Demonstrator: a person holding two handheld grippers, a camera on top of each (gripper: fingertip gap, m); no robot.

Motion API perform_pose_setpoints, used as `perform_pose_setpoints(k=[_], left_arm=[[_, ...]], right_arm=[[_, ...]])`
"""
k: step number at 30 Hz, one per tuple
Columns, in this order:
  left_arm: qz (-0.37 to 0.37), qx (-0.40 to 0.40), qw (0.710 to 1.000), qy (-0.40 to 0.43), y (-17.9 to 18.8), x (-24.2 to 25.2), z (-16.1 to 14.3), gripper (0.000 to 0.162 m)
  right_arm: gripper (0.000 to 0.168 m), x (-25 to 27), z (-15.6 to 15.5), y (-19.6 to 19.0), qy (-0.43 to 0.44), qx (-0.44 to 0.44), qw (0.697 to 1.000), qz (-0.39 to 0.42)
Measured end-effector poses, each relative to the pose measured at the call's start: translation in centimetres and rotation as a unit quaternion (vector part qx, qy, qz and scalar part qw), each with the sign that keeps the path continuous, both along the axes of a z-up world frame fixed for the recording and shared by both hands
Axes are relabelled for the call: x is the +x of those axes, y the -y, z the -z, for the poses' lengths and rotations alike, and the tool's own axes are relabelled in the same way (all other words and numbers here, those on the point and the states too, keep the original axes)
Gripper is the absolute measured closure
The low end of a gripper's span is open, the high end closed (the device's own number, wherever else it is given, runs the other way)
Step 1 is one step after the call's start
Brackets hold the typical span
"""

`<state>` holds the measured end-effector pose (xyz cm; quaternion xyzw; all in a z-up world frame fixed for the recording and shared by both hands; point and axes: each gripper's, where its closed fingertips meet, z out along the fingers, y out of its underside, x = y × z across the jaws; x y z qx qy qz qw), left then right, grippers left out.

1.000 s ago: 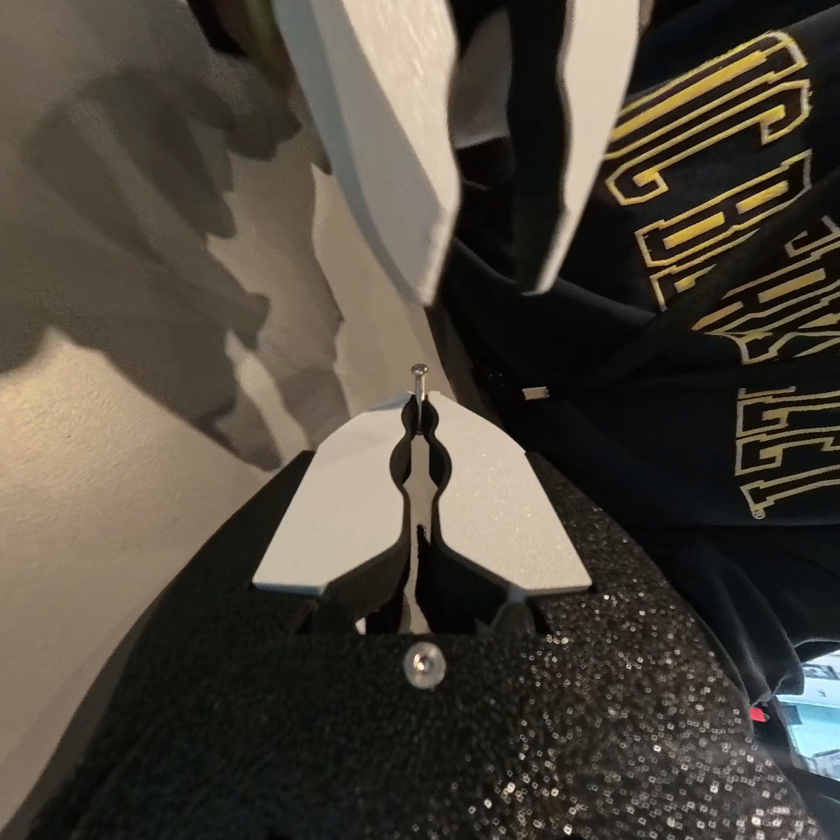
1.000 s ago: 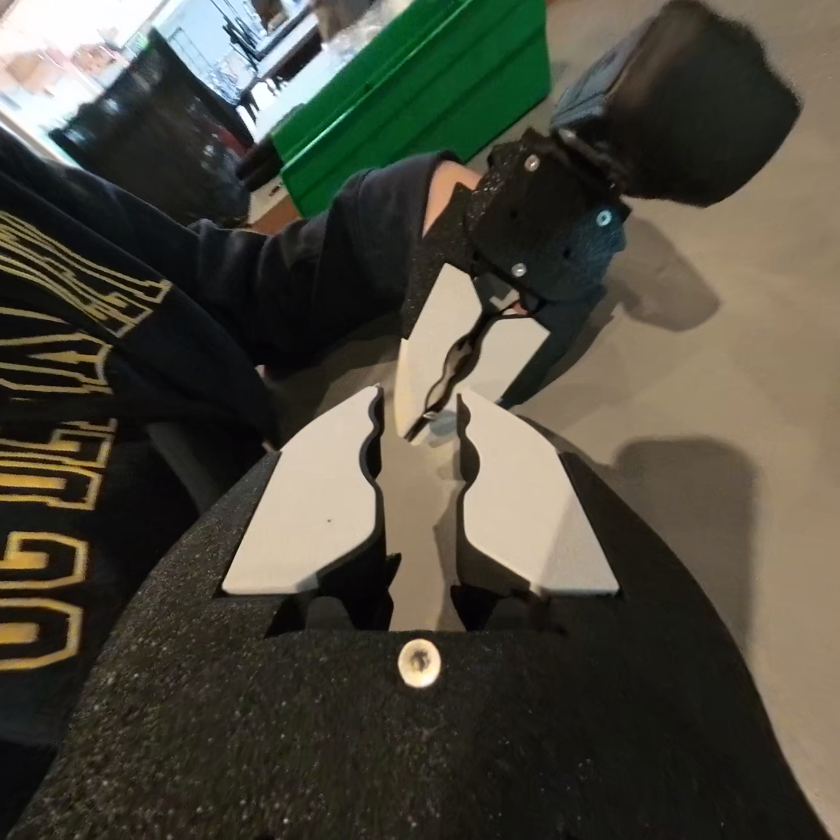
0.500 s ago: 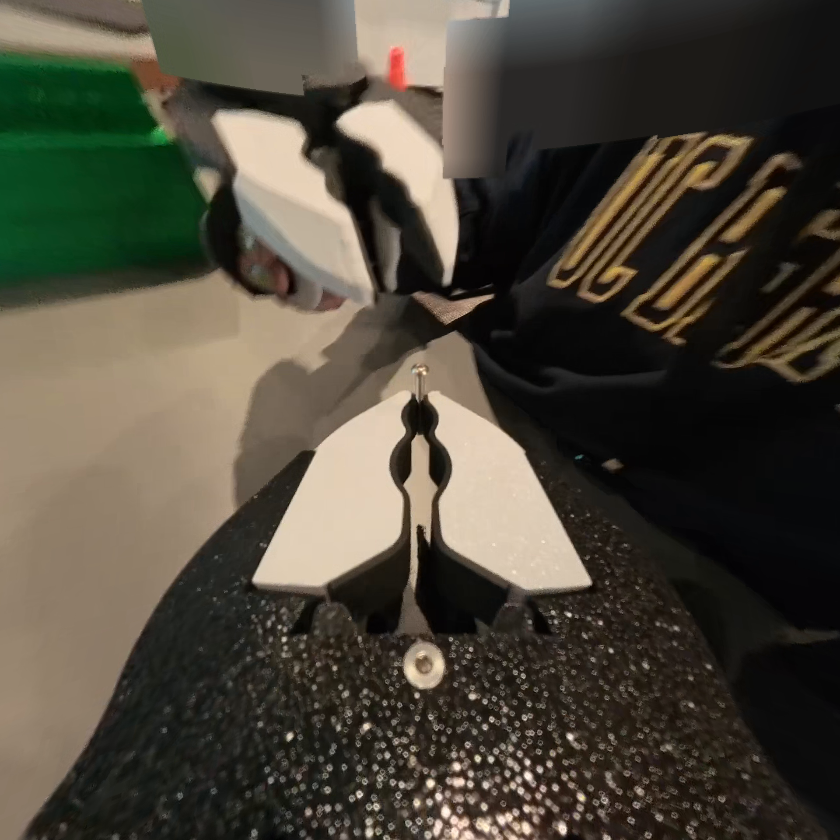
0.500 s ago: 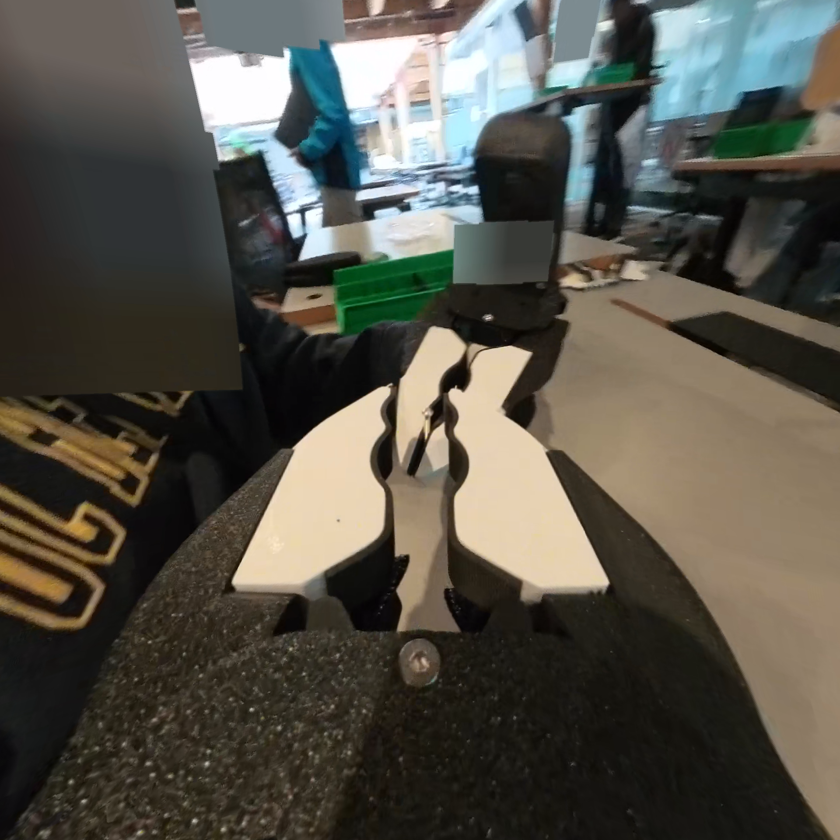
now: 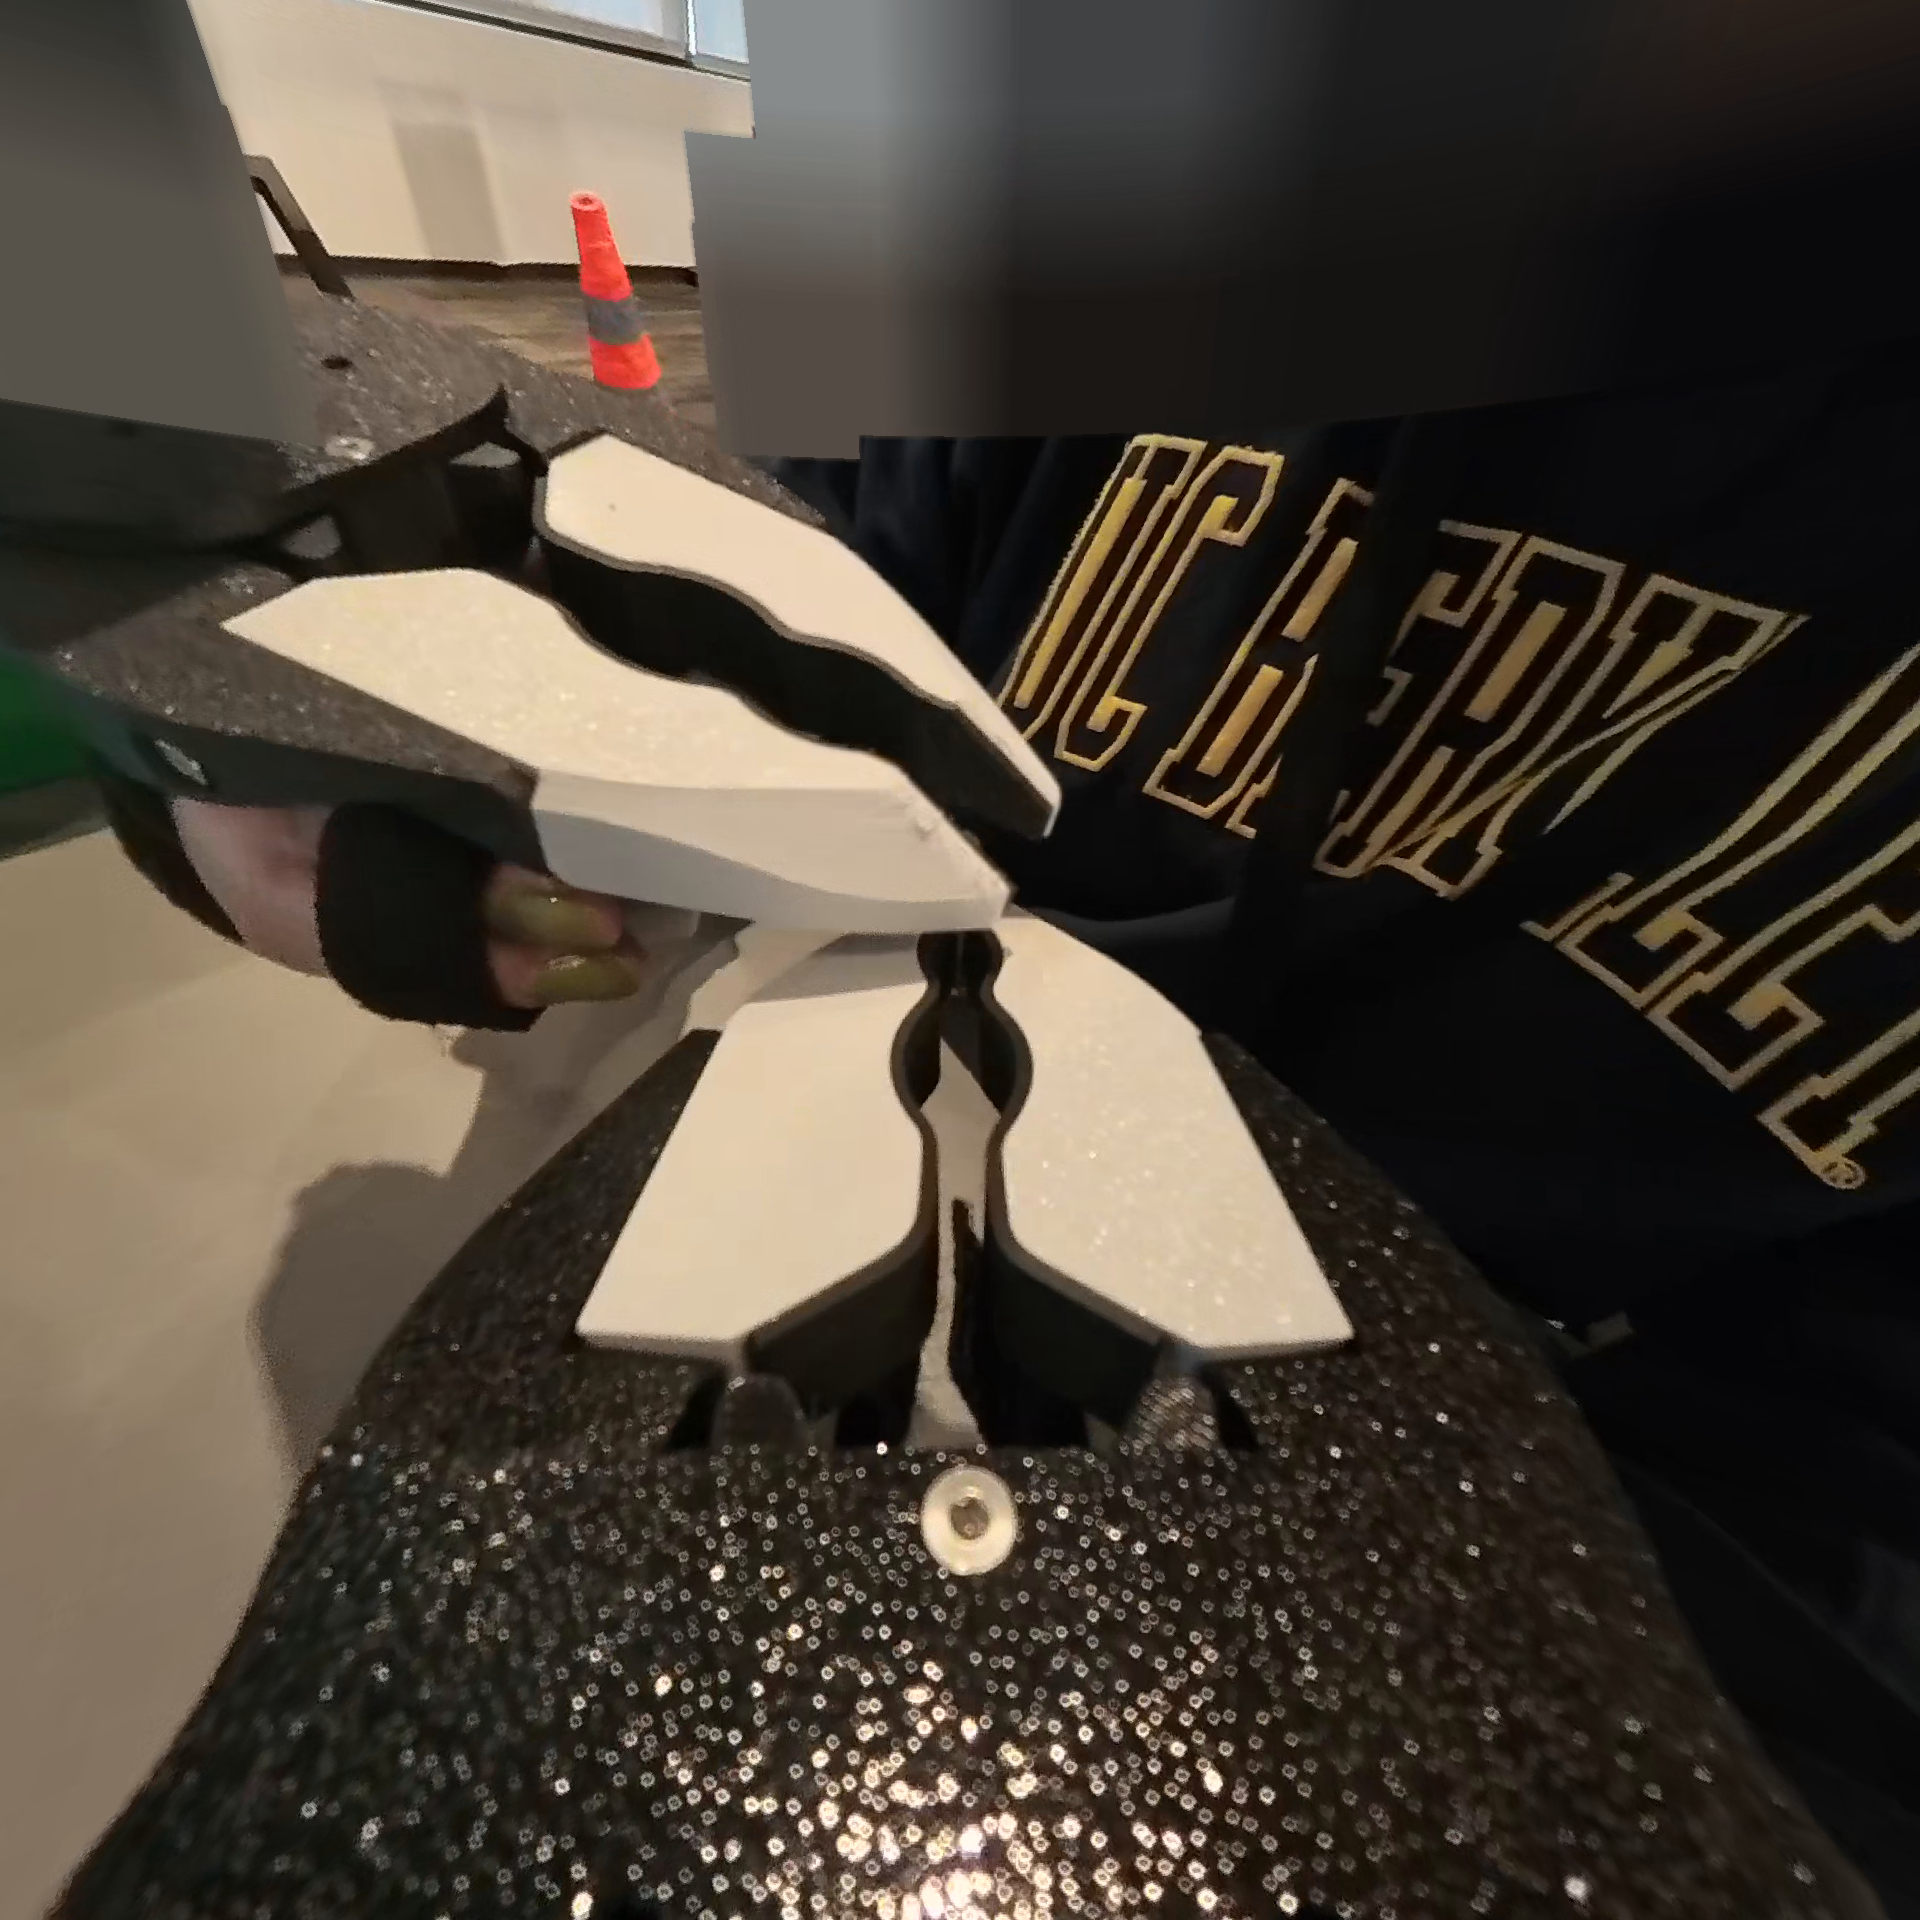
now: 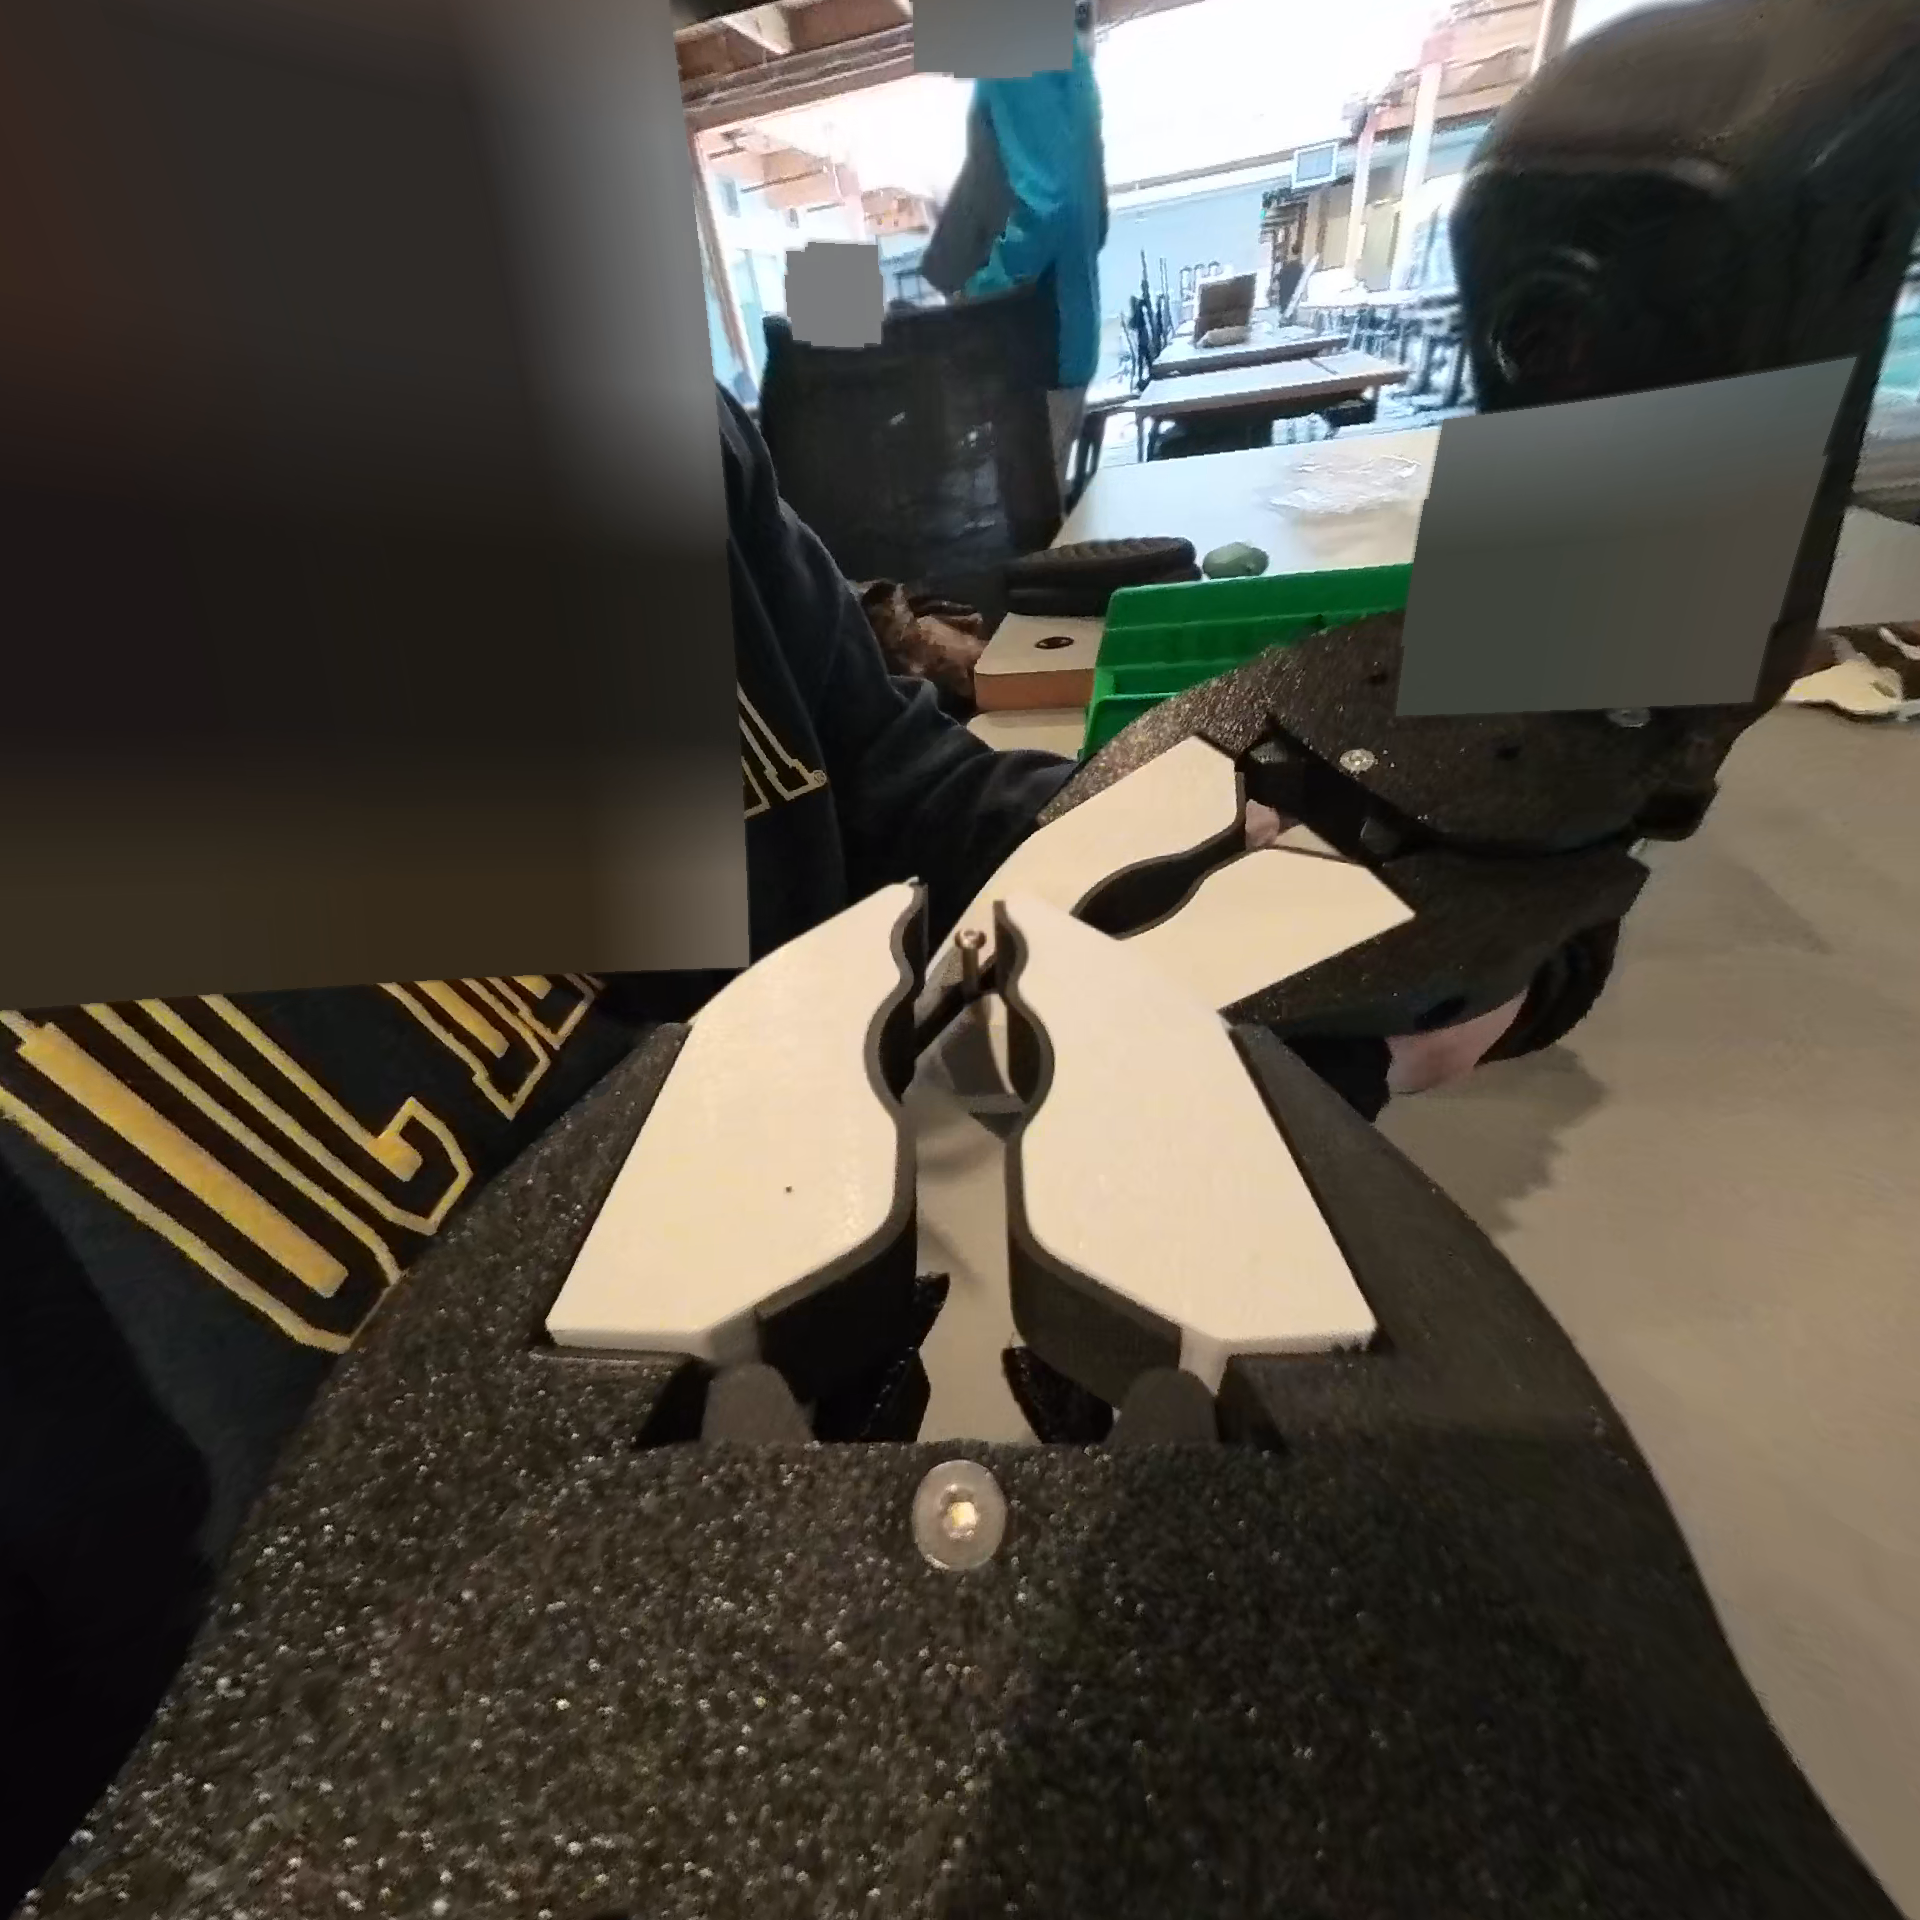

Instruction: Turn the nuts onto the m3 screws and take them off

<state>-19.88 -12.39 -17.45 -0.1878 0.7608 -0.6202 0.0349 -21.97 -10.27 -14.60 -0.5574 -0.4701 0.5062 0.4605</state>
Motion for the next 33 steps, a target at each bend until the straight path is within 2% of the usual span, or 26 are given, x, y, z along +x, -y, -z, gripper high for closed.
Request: perform_pose_setpoints(k=[4,6,11,15,20,21,22,23,24,26,29,33], left_arm=[[-0.007,0.002,1.0,0.003,-0.1,0.1,-0.1,0.161],[-0.034,0.003,0.999,0.007,-0.7,0.6,-0.3,0.161],[-0.198,0.032,0.979,0.018,-4.5,3.5,-0.9,0.161],[-0.345,0.077,0.935,0.038,-7.7,5.9,-1.4,0.161],[-0.519,0.159,0.838,0.056,-11.0,7.9,-1.6,0.161],[-0.527,0.178,0.829,0.065,-11.1,7.9,-1.6,0.161],[-0.519,0.187,0.831,0.069,-10.8,7.9,-1.7,0.161],[-0.502,0.186,0.842,0.07,-10.3,7.8,-1.8,0.161],[-0.491,0.181,0.849,0.069,-10.0,7.6,-2.0,0.161],[-0.479,0.174,0.858,0.064,-9.8,7.2,-2.2,0.161],[-0.439,0.166,0.881,0.067,-8.7,6.8,-2.5,0.161],[-0.335,0.147,0.927,0.084,-5.2,5.8,-2.9,0.161]], right_arm=[[0.164,0.0,0.1,-0.3,0.013,0.008,1.0,0.012],[0.164,0.3,-0.2,-1.0,0.013,0.016,0.999,0.043],[0.164,2.6,-0.9,-4.7,0.028,0.046,0.979,0.195],[0.165,4.6,-1.3,-7.7,0.063,0.081,0.936,0.336],[0.164,6.7,-1.6,-10.1,0.072,0.087,0.853,0.509],[0.164,6.8,-1.7,-10.2,0.074,0.104,0.84,0.527],[0.16,7.0,-1.9,-10.0,0.08,0.131,0.829,0.538],[0.143,7.2,-2.4,-9.7,0.078,0.158,0.818,0.548],[0.132,7.0,-2.9,-9.2,0.072,0.178,0.821,0.537],[0.129,6.0,-3.7,-7.9,0.043,0.189,0.855,0.48],[0.136,4.7,-4.0,-6.1,0.019,0.166,0.912,0.374],[0.141,3.7,-3.7,-4.3,0.035,0.141,0.95,0.275]])
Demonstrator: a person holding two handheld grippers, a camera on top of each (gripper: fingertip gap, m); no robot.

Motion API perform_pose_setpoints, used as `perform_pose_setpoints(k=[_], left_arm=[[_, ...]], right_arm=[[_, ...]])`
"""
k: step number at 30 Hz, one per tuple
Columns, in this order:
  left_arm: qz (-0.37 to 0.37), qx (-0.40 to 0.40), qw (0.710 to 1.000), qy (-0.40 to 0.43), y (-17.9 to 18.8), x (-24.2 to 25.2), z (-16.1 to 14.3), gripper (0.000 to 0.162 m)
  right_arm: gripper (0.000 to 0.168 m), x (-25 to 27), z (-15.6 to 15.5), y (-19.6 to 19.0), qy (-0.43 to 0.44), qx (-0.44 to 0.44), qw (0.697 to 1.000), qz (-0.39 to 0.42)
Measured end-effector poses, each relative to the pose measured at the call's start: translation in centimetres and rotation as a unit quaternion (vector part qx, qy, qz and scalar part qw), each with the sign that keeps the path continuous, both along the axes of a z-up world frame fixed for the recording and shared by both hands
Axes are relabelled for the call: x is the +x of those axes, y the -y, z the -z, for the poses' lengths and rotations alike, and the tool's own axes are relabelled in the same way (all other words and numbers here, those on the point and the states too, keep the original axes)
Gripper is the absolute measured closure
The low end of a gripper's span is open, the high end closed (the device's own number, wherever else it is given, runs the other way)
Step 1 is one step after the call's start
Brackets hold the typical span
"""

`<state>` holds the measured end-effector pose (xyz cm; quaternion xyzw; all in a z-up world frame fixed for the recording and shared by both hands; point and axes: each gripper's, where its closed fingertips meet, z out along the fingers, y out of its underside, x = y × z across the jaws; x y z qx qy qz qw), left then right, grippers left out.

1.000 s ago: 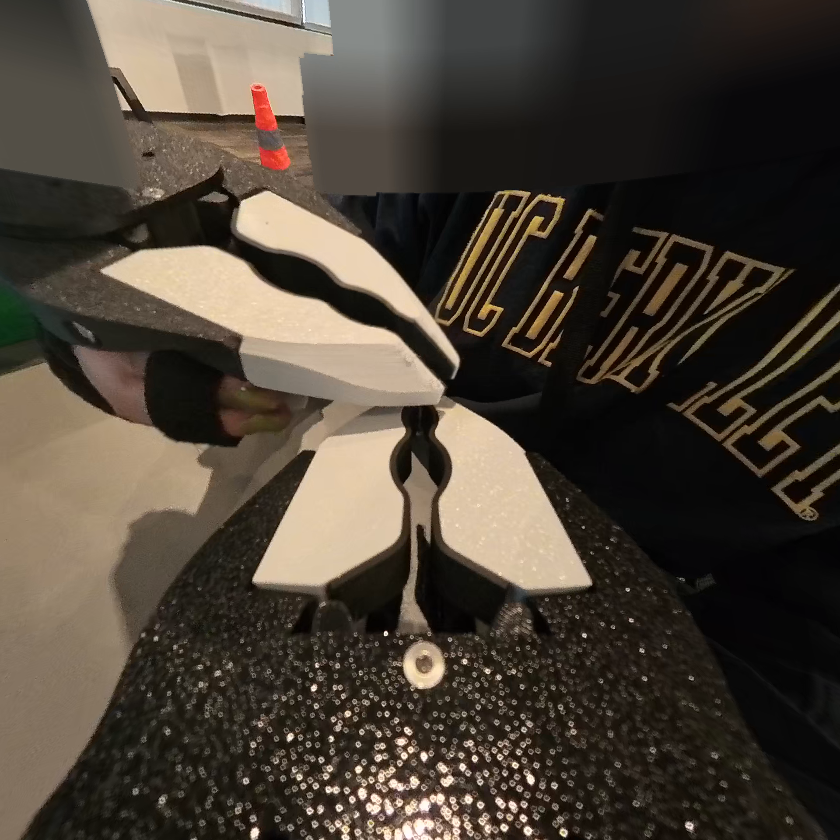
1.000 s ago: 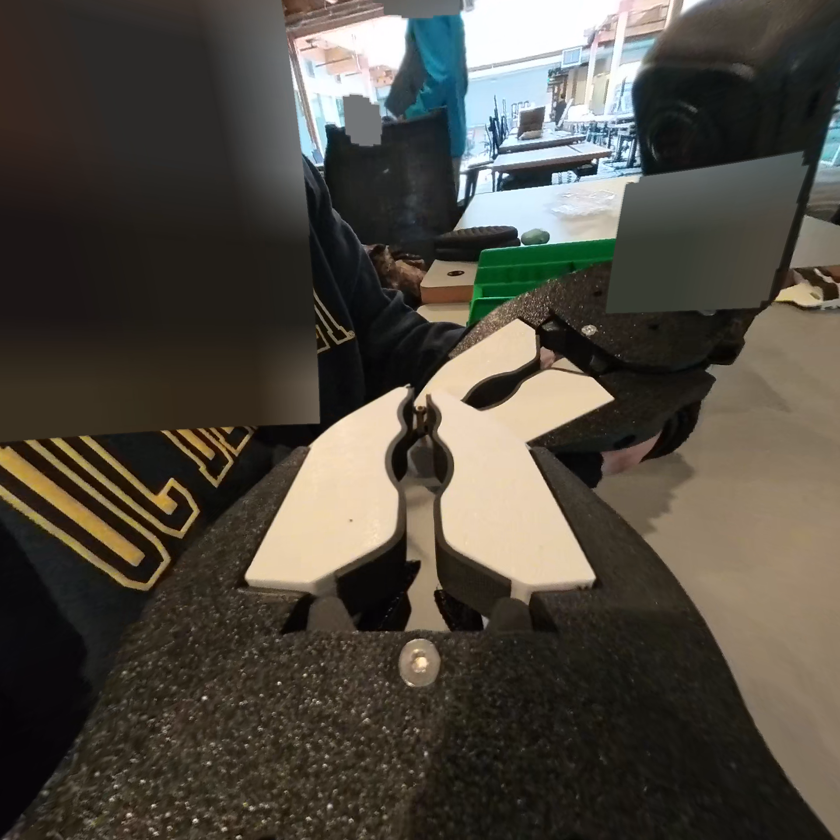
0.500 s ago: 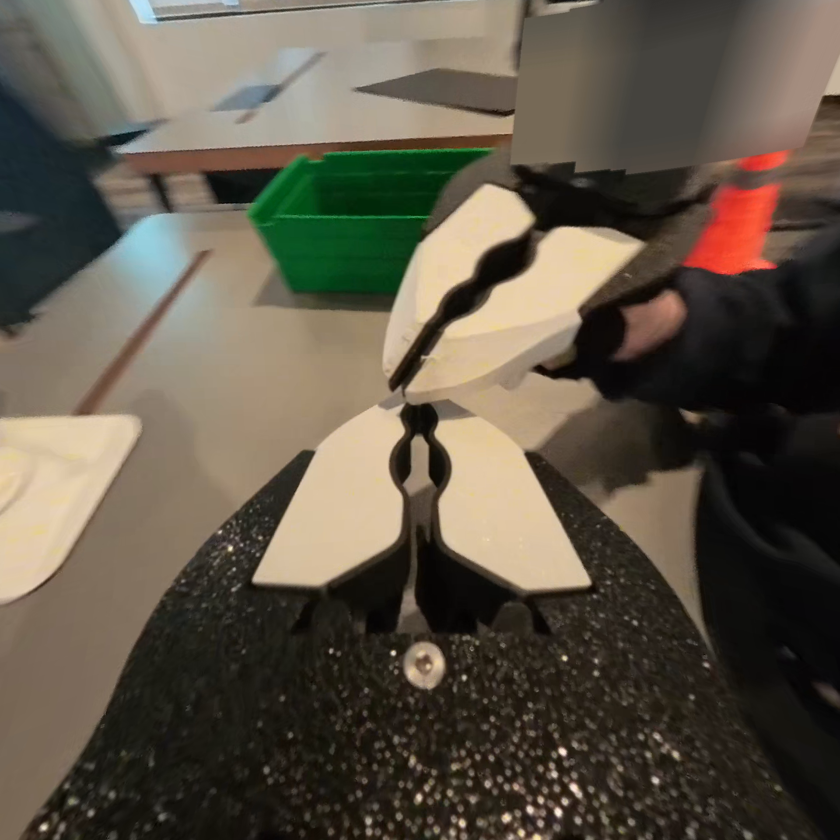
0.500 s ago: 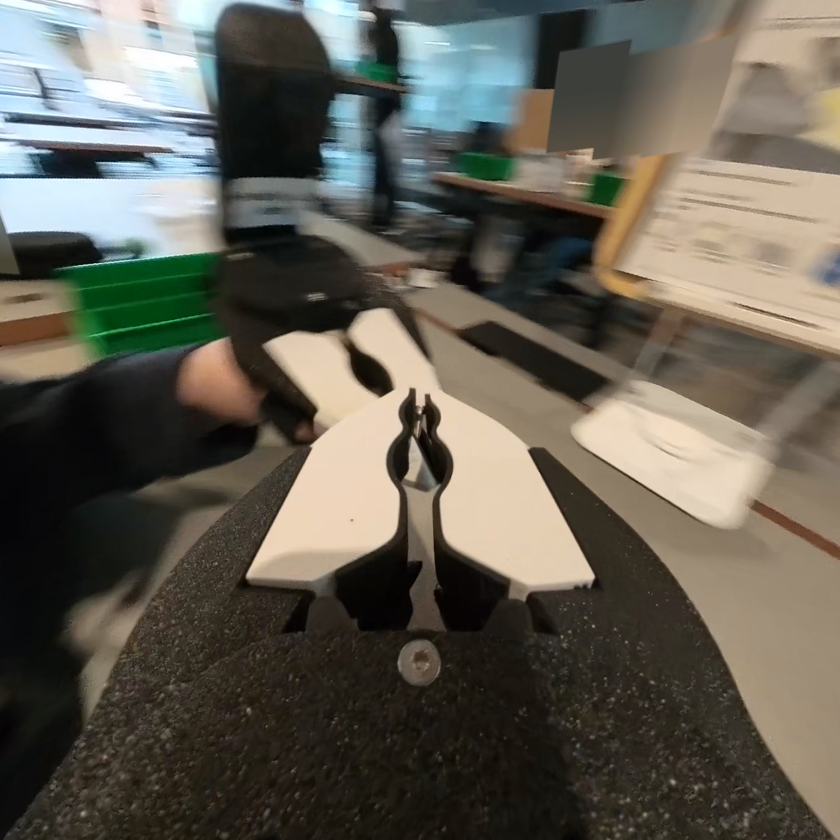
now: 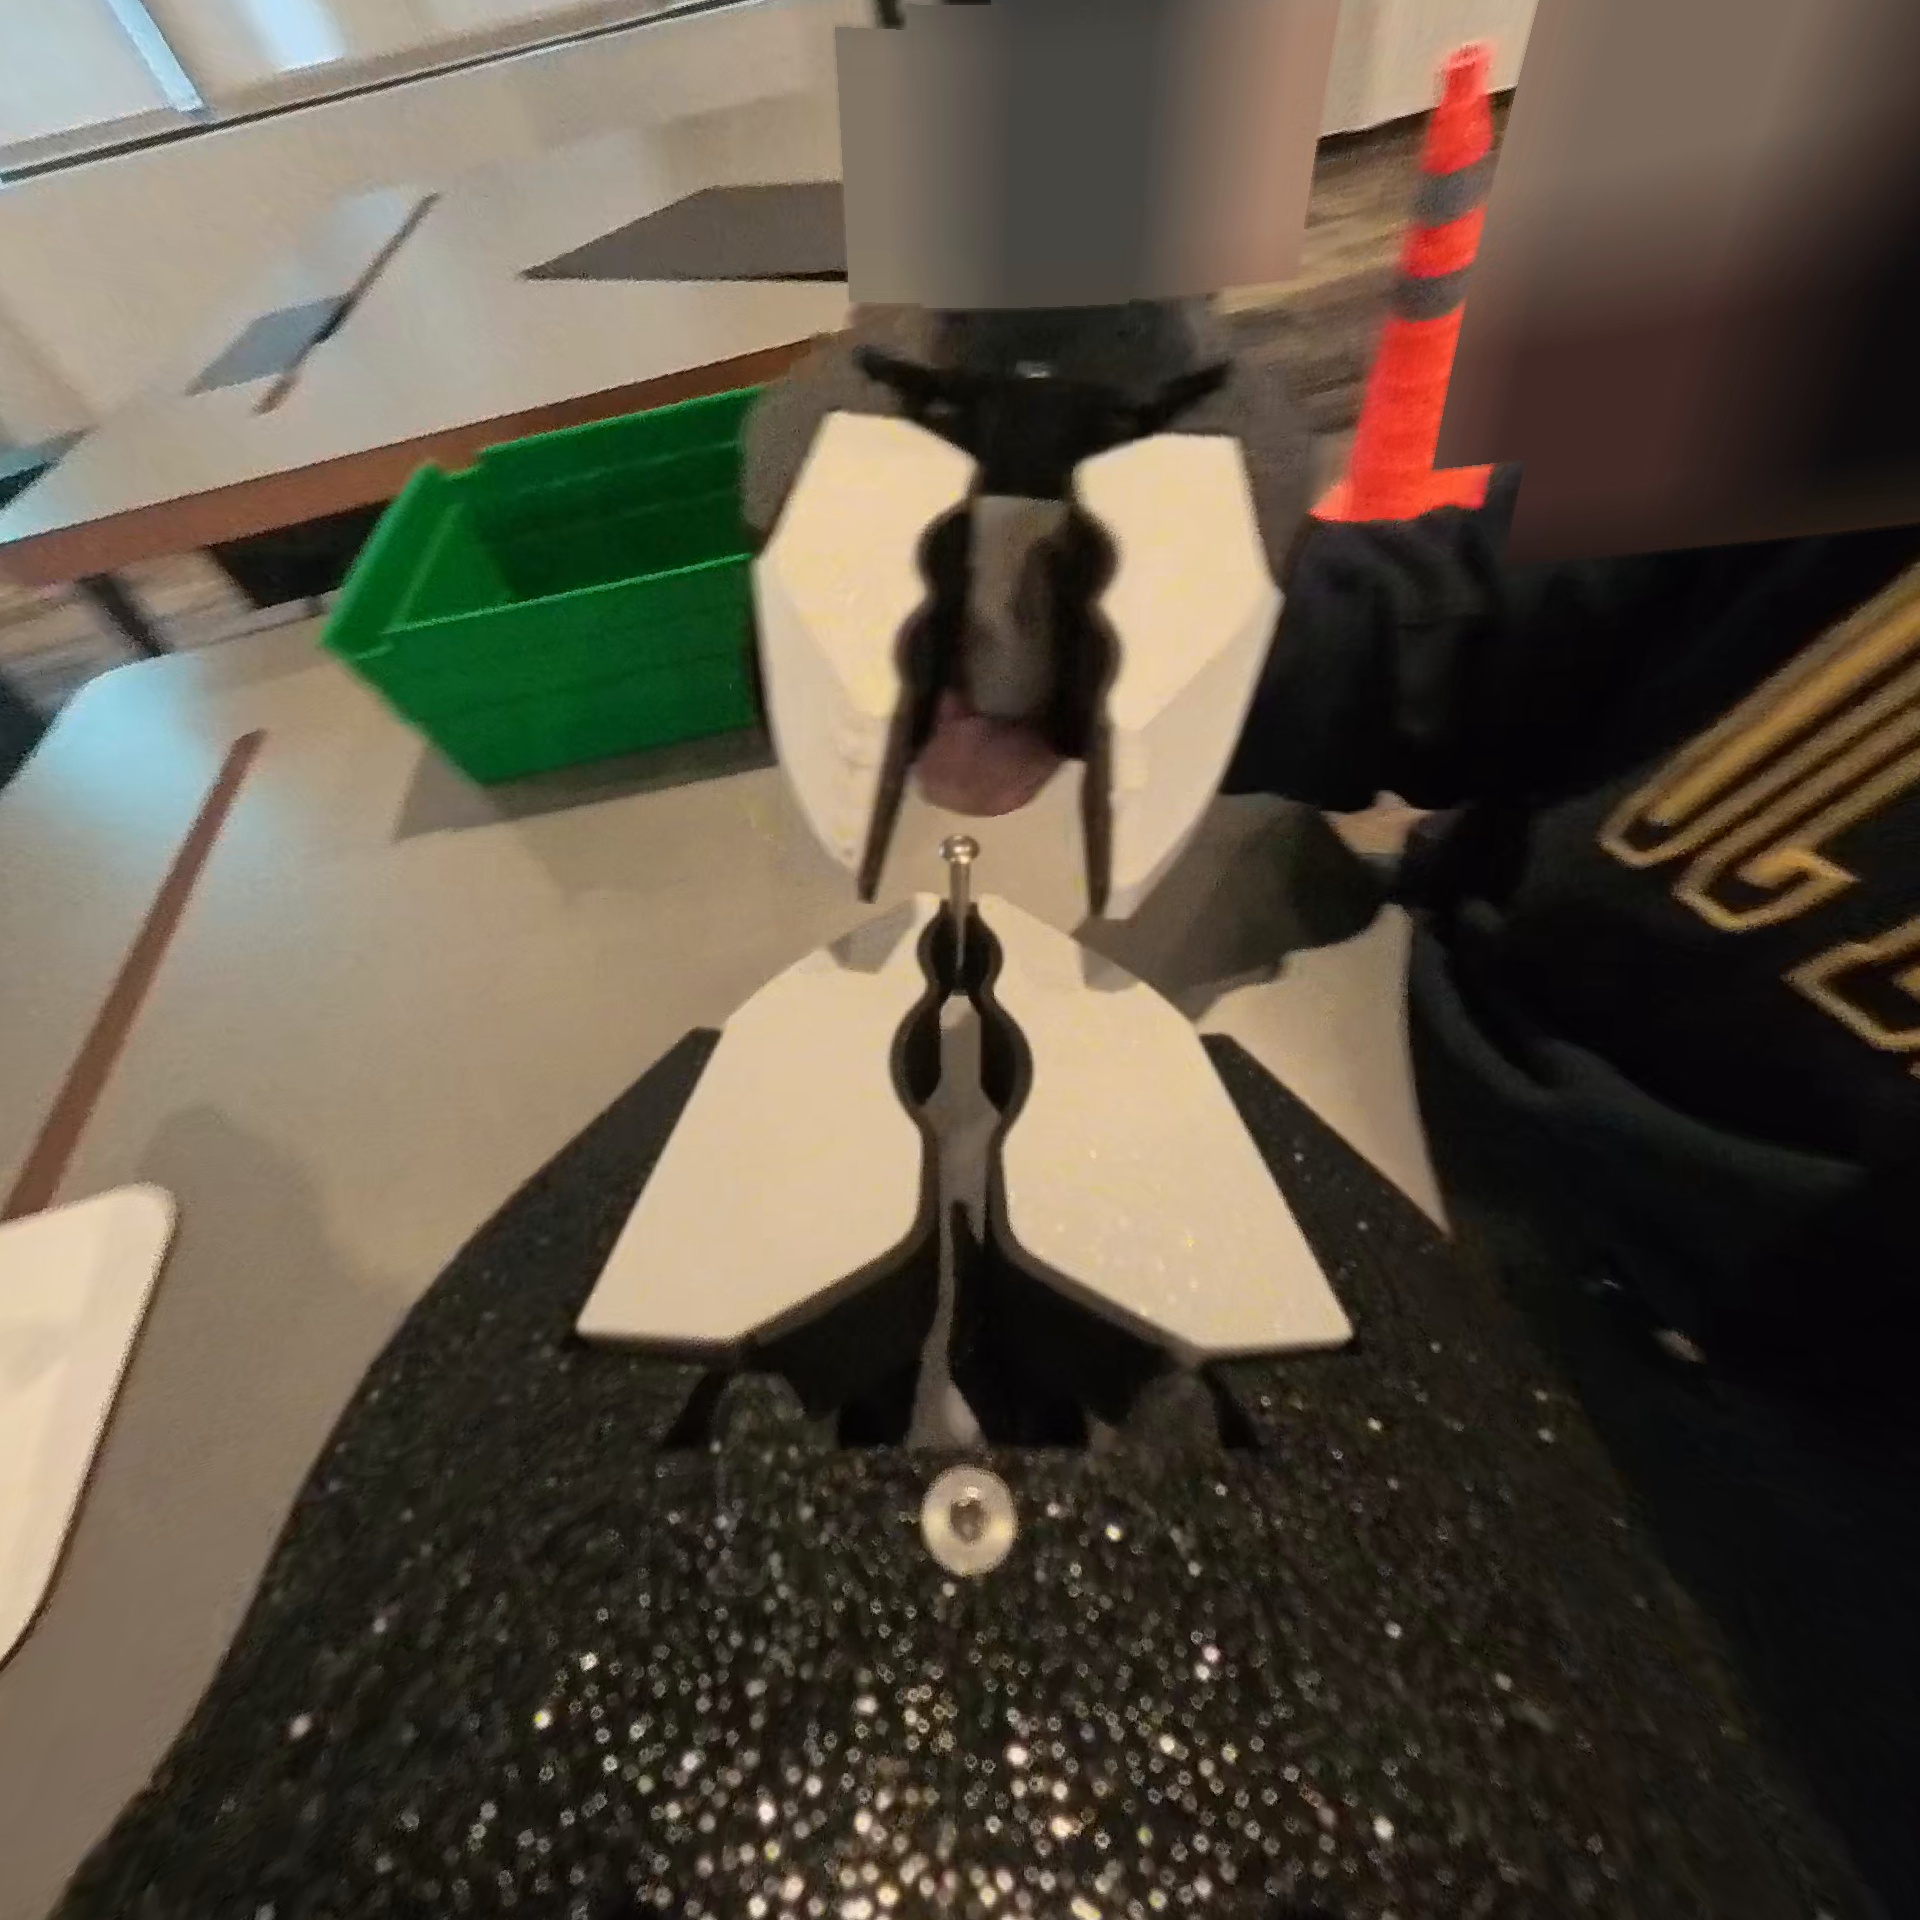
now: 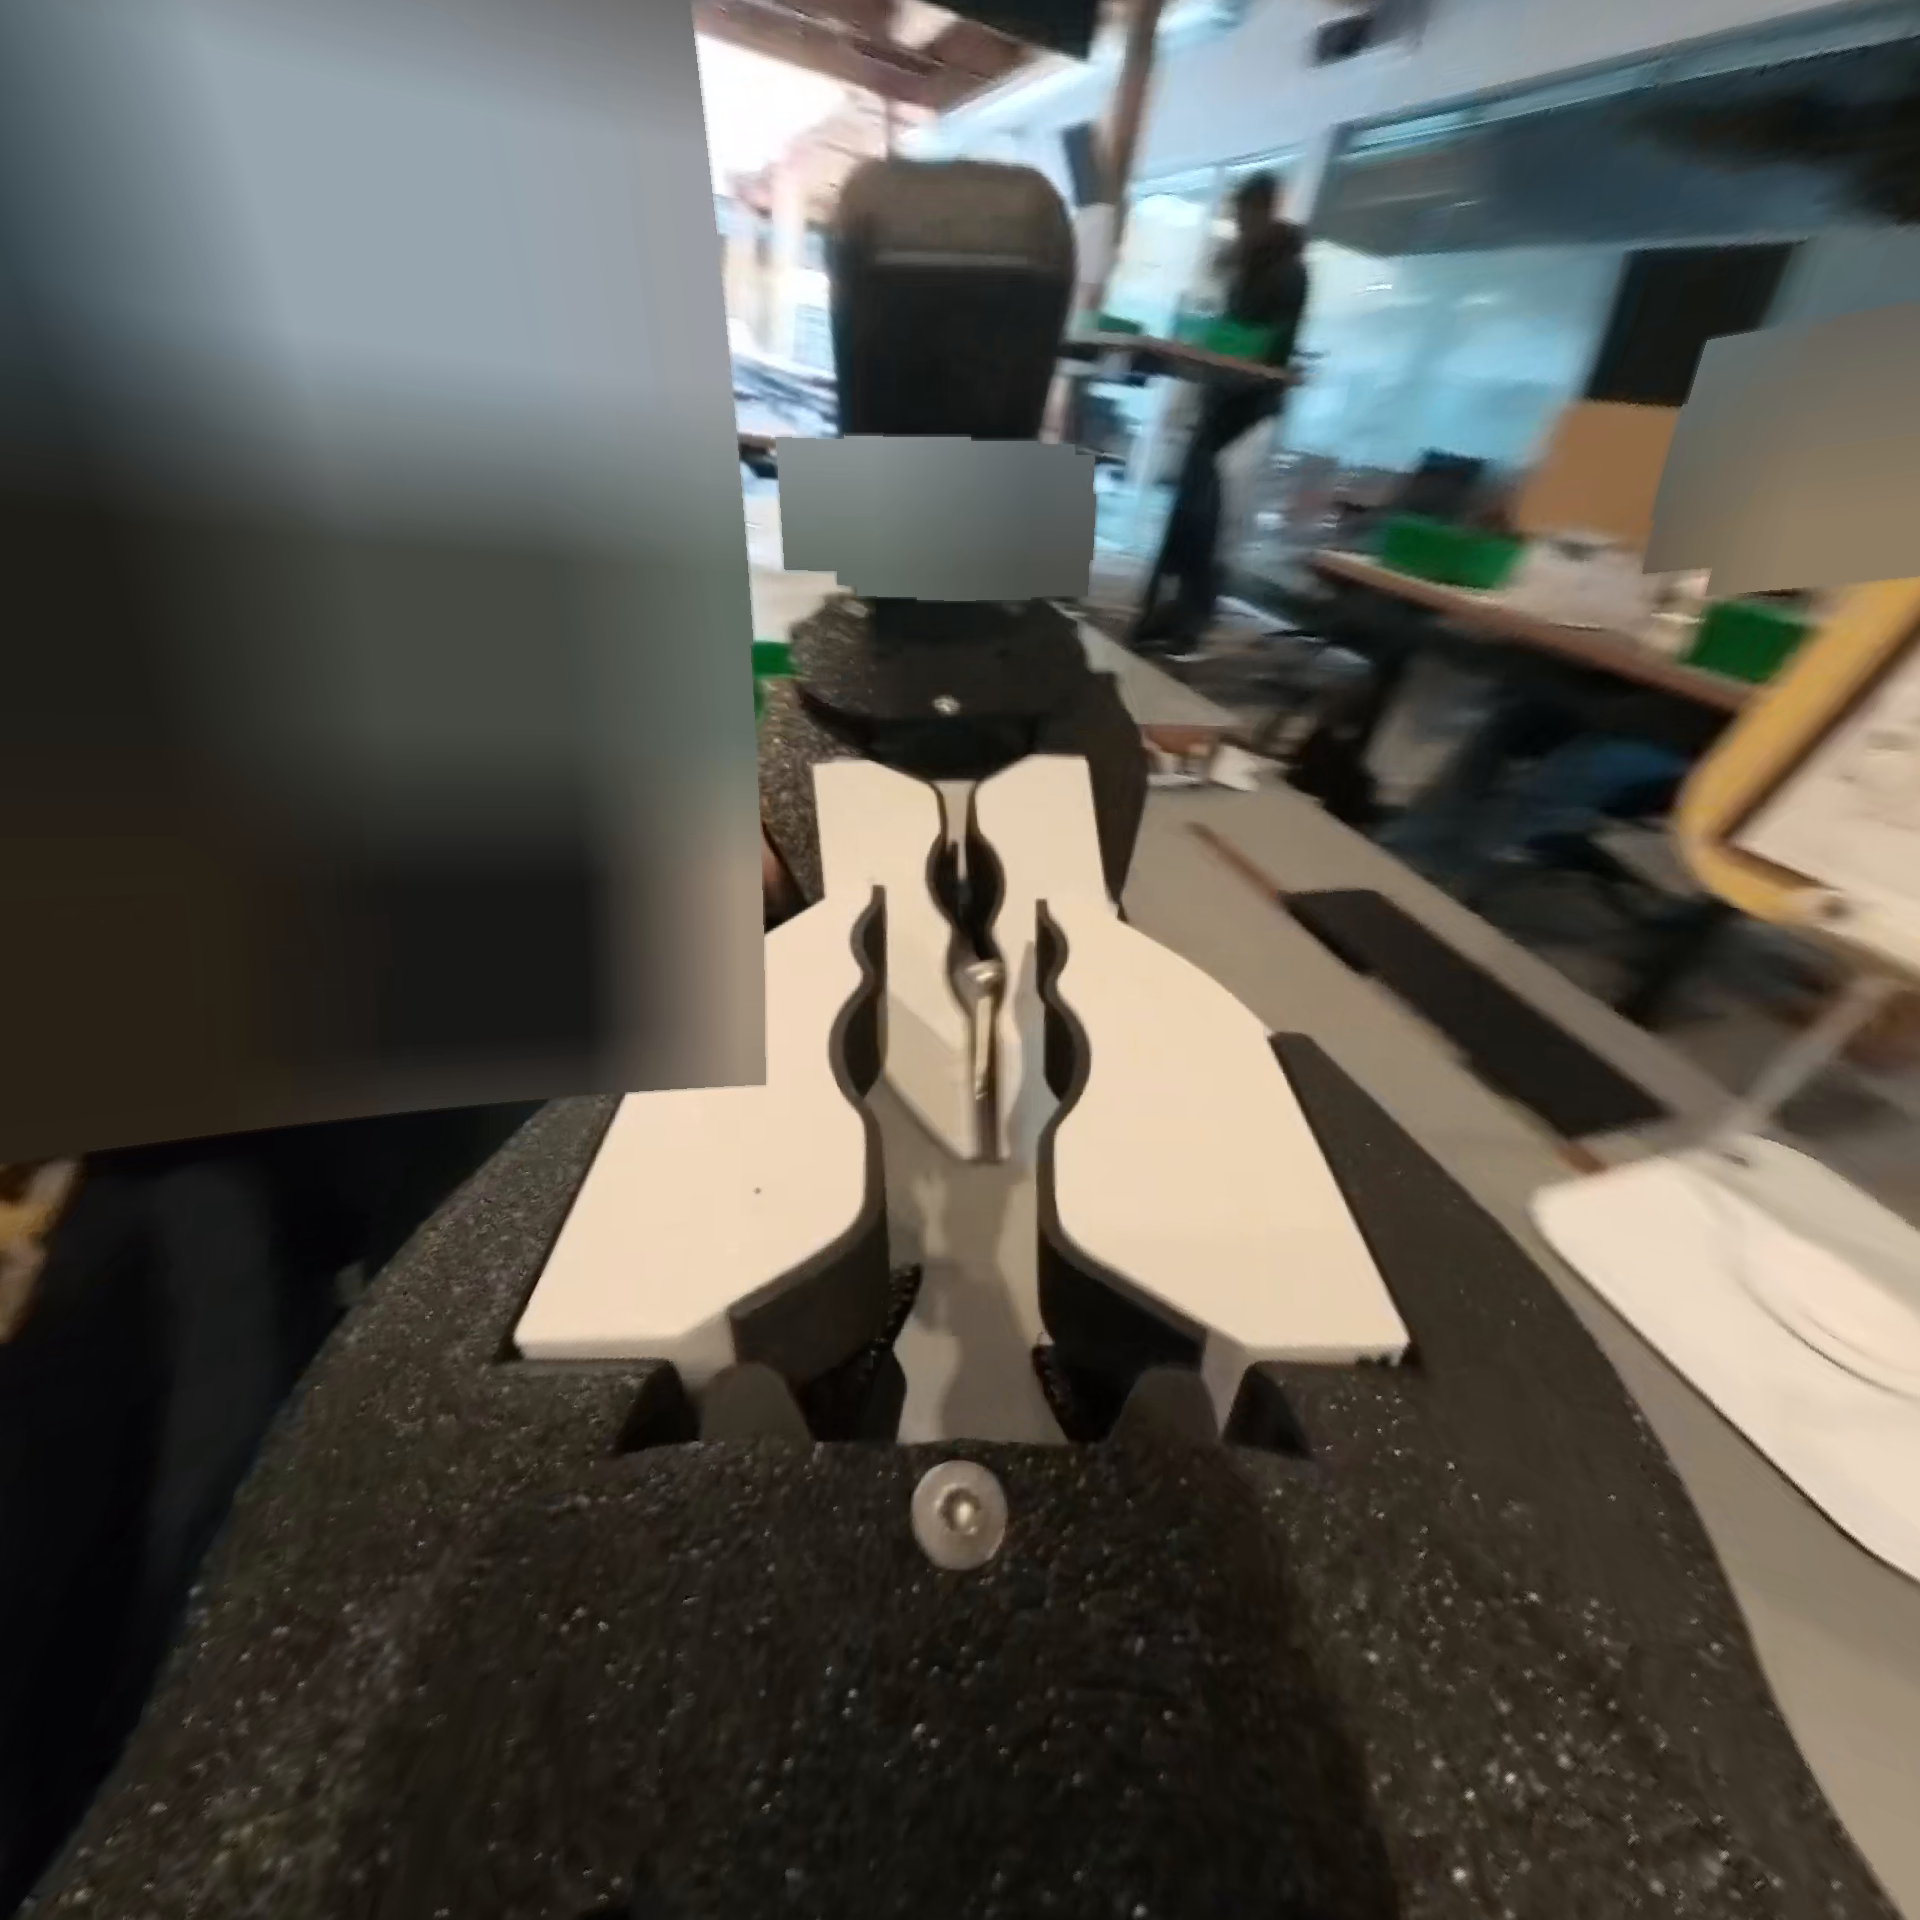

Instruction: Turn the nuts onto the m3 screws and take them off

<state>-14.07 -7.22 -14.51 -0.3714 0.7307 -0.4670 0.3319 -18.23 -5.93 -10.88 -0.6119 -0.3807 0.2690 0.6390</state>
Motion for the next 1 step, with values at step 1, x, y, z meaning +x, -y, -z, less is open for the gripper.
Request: perform_pose_setpoints(k=[1], left_arm=[[0.022,-0.006,1.0,-0.002,0.68,-0.25,-0.05,0.161]], right_arm=[[0.141,-0.3,-0.09,0.48,0.001,-0.005,1.0,-0.022]])
